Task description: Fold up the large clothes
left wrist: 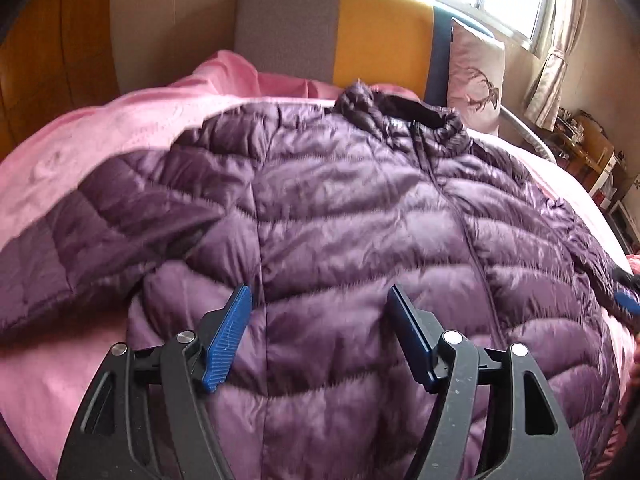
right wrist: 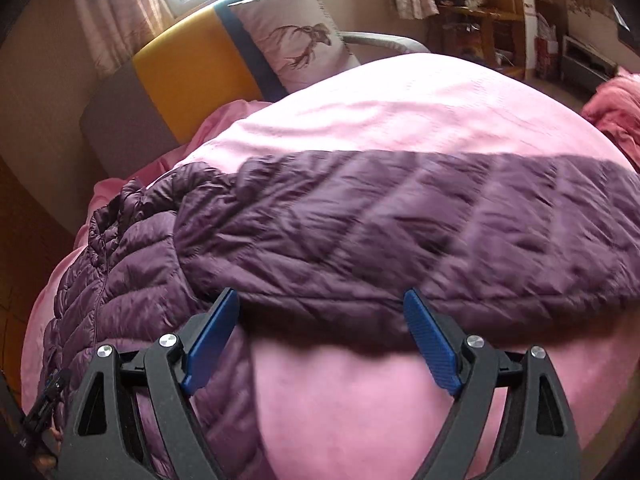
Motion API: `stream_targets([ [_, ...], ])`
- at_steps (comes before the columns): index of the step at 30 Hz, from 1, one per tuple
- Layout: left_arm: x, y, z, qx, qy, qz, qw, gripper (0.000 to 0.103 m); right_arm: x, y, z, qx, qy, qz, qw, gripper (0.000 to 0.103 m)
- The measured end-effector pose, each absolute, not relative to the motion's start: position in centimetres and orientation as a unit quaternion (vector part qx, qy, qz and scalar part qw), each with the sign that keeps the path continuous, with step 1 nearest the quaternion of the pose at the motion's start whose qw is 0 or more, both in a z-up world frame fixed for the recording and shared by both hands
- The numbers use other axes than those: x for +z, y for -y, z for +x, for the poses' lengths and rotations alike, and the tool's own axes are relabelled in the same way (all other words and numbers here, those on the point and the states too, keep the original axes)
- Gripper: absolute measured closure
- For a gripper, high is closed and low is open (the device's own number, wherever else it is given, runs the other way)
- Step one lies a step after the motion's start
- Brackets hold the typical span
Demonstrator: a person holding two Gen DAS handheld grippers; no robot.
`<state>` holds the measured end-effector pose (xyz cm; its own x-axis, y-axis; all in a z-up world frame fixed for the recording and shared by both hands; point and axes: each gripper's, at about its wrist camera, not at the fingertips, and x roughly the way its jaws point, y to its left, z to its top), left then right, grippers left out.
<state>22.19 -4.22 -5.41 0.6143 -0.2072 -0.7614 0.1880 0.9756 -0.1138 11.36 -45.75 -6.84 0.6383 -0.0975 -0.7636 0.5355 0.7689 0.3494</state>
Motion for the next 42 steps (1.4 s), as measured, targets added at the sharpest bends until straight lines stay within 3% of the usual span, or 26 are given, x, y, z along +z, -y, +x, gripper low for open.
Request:
stream_targets([
  [10,-5.5,2.4,19.1,-0.119,-0.42,-0.024,0.899,0.034,-8.1,56.3,-1.2,-0.299,-0.265,0.48,0.781,0.022],
  [16,-5.9,1.8,17.2,-0.122,-0.417,-0.01,0.901,0.03,-9.8,62.1,-3.9,-0.333,-0.197,0.57,0.725,0.024],
  [20,-6.3,2.0,16.8,-0.124,-0.418,-0.002,0.9,0.028,-8.6,63.8,-3.3,-0.363,-0.225,0.542,0.724,0.042],
  [24,-6.7,2.0,17.1,-0.126,-0.423,-0.003,0.897,0.026,-6.3,62.7,-0.6,-0.325,-0.24,0.509,0.76,0.08],
  [33,-6.8,2.2,17.0,-0.129,-0.421,0.002,0.898,0.023,0.6,51.2,11.8,-0.153,-0.28,0.375,0.87,0.083],
  [42,-7.0,1.9,17.1,-0.145,-0.423,-0.01,0.894,0.019,-0.6,32.9,23.6,0.011,-0.382,0.25,0.89,0.088],
])
